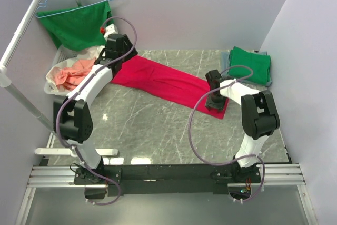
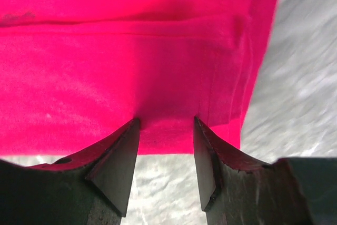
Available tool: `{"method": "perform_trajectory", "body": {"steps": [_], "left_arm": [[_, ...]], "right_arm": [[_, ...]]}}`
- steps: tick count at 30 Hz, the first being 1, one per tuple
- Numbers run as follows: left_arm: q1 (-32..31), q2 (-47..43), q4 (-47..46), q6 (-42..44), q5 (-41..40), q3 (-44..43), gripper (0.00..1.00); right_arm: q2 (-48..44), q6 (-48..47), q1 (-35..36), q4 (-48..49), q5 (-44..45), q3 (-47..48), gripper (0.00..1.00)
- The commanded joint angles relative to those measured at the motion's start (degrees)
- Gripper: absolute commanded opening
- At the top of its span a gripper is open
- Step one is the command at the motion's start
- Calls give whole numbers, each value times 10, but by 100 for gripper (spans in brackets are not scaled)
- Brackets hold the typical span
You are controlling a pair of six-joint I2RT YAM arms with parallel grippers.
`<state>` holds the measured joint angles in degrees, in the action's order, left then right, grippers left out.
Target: Fold and stack the t-shirts
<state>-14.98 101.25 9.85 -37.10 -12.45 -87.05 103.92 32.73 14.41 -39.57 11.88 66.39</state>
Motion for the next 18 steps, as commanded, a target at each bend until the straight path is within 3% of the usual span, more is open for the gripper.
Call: {"method": "perform_trajectory", "body": {"steps": [1, 9, 16, 18], "left_arm": [[-1, -61, 5, 23, -26, 9, 66], [-1, -79, 41, 25, -46, 14, 67], [-3, -37, 88, 11, -43, -8, 67], [-5, -12, 102, 8, -46, -25, 67]], "right_arm": [[-55, 49, 46, 2, -48, -71, 52], [-164, 208, 175, 54, -60, -208, 51], [-199, 330, 400, 47, -63, -233, 51], [-184, 344, 434, 31, -60, -218, 51]]}}
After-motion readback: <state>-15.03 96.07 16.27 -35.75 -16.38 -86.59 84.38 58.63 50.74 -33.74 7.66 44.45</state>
